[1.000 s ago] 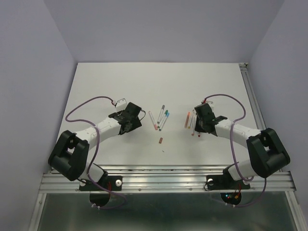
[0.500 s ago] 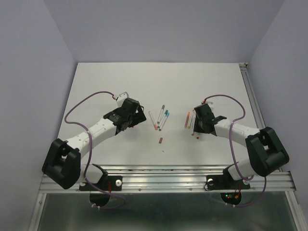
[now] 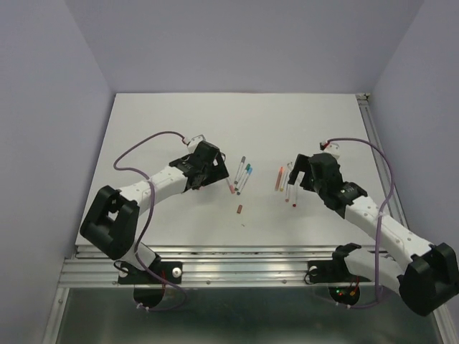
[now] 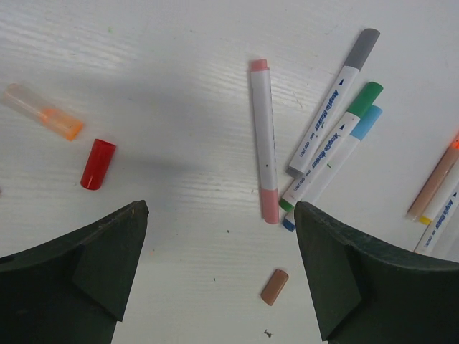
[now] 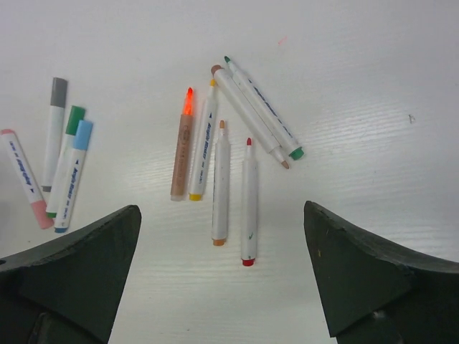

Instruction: Open the pen caps

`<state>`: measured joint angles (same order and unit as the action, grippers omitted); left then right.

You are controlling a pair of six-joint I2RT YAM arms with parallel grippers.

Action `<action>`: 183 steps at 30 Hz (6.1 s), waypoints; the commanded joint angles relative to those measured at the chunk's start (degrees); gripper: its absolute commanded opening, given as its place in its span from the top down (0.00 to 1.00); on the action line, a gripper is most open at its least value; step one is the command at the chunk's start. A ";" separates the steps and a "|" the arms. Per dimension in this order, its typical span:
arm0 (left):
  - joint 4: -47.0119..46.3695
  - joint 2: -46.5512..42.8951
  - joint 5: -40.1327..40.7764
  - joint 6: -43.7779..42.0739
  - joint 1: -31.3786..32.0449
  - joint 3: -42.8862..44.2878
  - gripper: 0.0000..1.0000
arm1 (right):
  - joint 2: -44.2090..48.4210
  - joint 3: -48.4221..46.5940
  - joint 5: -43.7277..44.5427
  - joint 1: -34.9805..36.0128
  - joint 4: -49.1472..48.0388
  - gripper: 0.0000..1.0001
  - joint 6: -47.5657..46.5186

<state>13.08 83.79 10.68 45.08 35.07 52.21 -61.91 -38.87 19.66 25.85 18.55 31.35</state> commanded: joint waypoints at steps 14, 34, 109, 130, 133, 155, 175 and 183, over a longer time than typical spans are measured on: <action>10.82 20.00 6.54 4.05 4.48 19.24 0.12 | 10.67 5.48 1.96 -0.45 -1.67 0.00 1.61; 11.18 28.18 6.73 0.45 4.31 23.38 0.83 | 11.37 5.82 -0.67 -0.45 -2.28 0.00 1.61; -20.46 -13.91 0.14 14.60 21.62 -2.28 1.00 | 4.87 0.29 -17.46 25.39 -16.52 0.57 18.13; -22.92 -12.07 8.57 11.53 19.17 -0.09 1.00 | 8.99 7.74 -32.12 25.39 -20.37 0.99 21.72; -26.61 -10.41 7.17 10.29 16.01 0.17 1.00 | 11.72 12.14 -38.63 25.48 -26.09 0.99 25.94; -26.97 2.87 10.23 14.60 4.22 8.08 1.00 | 17.08 22.17 -48.40 25.75 -35.42 0.99 32.80; -21.53 22.55 -7.80 -3.07 12.11 21.44 1.00 | 15.42 -0.67 1.15 24.43 9.84 0.99 20.41; -15.20 31.77 -7.60 -3.15 13.45 31.10 1.00 | 15.06 -0.51 3.37 23.64 11.51 0.99 20.85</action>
<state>-5.02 114.39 2.61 43.75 49.43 77.56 -47.72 -37.78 18.50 49.82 27.97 53.23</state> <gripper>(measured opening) 0.125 0.210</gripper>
